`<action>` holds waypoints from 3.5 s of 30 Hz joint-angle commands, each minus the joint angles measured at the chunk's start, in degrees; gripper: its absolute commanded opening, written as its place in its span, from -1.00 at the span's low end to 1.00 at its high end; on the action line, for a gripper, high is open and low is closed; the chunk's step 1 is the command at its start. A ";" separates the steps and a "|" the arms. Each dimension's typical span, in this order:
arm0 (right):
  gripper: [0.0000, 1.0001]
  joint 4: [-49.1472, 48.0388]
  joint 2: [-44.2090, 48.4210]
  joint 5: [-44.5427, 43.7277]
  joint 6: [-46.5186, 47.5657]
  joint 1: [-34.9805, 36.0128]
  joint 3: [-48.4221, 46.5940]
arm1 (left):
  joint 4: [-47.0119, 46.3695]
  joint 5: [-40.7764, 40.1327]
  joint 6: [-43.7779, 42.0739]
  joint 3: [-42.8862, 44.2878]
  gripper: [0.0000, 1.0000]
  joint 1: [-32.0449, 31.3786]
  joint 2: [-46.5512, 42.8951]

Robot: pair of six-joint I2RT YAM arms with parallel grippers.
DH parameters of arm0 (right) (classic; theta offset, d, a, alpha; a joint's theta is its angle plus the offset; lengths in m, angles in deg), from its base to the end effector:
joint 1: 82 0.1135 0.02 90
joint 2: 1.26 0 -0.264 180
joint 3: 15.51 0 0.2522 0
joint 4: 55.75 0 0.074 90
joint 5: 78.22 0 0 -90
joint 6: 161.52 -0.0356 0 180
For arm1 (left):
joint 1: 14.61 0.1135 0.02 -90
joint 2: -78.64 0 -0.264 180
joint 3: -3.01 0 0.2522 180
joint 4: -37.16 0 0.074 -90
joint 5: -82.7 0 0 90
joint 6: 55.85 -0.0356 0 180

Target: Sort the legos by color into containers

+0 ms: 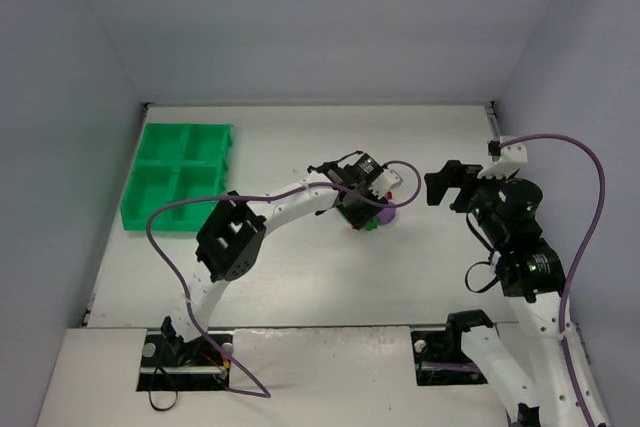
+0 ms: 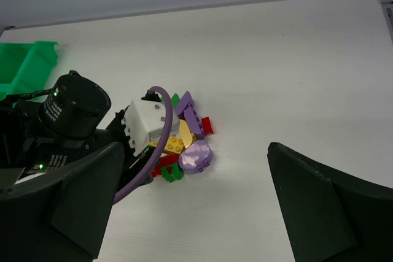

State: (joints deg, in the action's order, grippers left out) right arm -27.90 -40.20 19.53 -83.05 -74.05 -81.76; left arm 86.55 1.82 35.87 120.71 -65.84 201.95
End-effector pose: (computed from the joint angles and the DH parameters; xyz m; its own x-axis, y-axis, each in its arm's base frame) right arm 0.1459 0.0252 0.3941 -0.0632 0.1911 -0.9795 -0.2633 0.9435 0.2011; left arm 0.2953 -0.3767 0.2201 -0.5375 0.6219 -0.5694 0.8110 0.5663 -0.1470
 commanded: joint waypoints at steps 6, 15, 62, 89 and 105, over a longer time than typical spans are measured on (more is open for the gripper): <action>1.00 -2.75 -1.40 0.16 1.33 0.14 -1.65 | -0.74 0.54 -4.09 3.81 -0.09 1.39 0.79; 1.00 -2.66 -1.49 -0.10 1.77 0.05 -1.74 | -1.62 1.42 -4.70 4.17 -0.30 1.48 2.03; 0.53 -29.90 -15.20 25.12 -40.94 1.37 8.98 | -41.70 -8.42 36.25 -34.68 -1.00 5.52 -40.42; 0.17 -35.88 -28.03 20.02 -35.93 9.90 3.36 | -40.82 -3.94 36.08 -30.99 -1.00 3.67 -37.44; -0.65 -33.86 -26.63 18.80 -32.59 10.07 3.54 | -39.86 -3.50 36.25 -29.23 -1.00 3.67 -36.12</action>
State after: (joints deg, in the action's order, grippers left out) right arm -58.61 -68.27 39.48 -117.41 -64.26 -75.69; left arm 49.68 -2.24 71.38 87.90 -61.86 166.71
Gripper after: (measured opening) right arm 0.344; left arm 0.204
